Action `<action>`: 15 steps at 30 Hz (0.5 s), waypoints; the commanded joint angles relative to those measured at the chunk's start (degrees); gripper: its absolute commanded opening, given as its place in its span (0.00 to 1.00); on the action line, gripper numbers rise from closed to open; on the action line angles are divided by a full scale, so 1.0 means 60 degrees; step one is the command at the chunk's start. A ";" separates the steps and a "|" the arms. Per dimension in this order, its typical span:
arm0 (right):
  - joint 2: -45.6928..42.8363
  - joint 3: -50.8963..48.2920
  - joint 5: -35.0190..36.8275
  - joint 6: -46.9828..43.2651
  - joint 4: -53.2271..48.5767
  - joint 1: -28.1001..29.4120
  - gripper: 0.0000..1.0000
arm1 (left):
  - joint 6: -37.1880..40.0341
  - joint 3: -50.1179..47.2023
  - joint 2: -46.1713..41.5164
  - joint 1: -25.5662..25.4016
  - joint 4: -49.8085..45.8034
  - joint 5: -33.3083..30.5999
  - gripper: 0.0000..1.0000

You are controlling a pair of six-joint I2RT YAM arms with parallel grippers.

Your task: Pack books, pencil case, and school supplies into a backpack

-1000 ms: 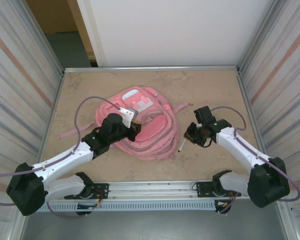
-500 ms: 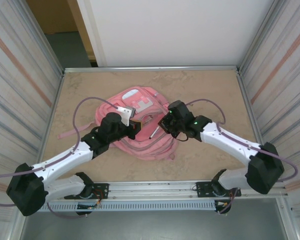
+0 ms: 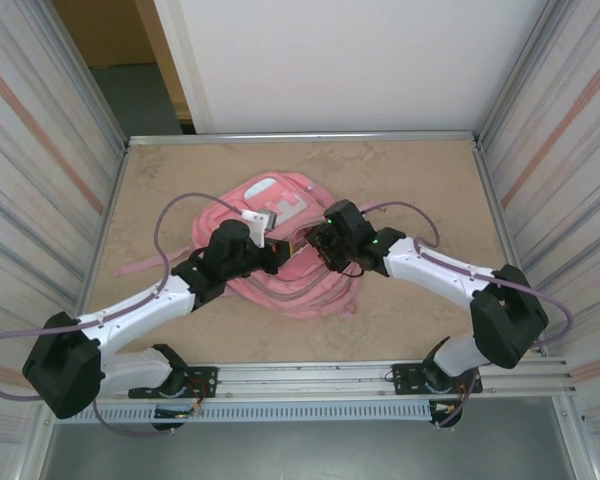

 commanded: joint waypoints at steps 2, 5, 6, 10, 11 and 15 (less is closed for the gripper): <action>-0.2011 -0.0430 0.0675 -0.1810 -0.1415 -0.0319 0.55 | -0.0197 -0.0185 -0.0713 0.0068 0.0448 -0.0100 0.00; -0.3354 -0.0958 0.1222 -0.4126 -0.1800 -0.0425 0.58 | -0.0106 -0.0327 -0.1206 0.0068 0.0311 0.0093 0.37; -0.3746 -0.1123 0.0919 -0.5060 -0.1769 -0.0506 0.59 | -0.0080 -0.0363 -0.1461 0.0082 0.0114 0.0089 0.49; -0.4812 -0.1451 0.0279 -0.7334 -0.1945 -0.0524 0.65 | -0.0198 -0.0400 -0.2676 0.0079 -0.1374 -0.0531 0.66; -0.4852 -0.1415 0.0284 -0.7634 -0.2066 -0.0502 0.65 | -0.0445 -0.0421 -0.2986 0.0096 -0.1941 -0.0918 0.70; -0.4323 -0.0995 0.0020 -0.8481 -0.2374 -0.0342 0.65 | -0.2154 -0.0600 -0.3630 0.0226 -0.3989 -0.2248 0.75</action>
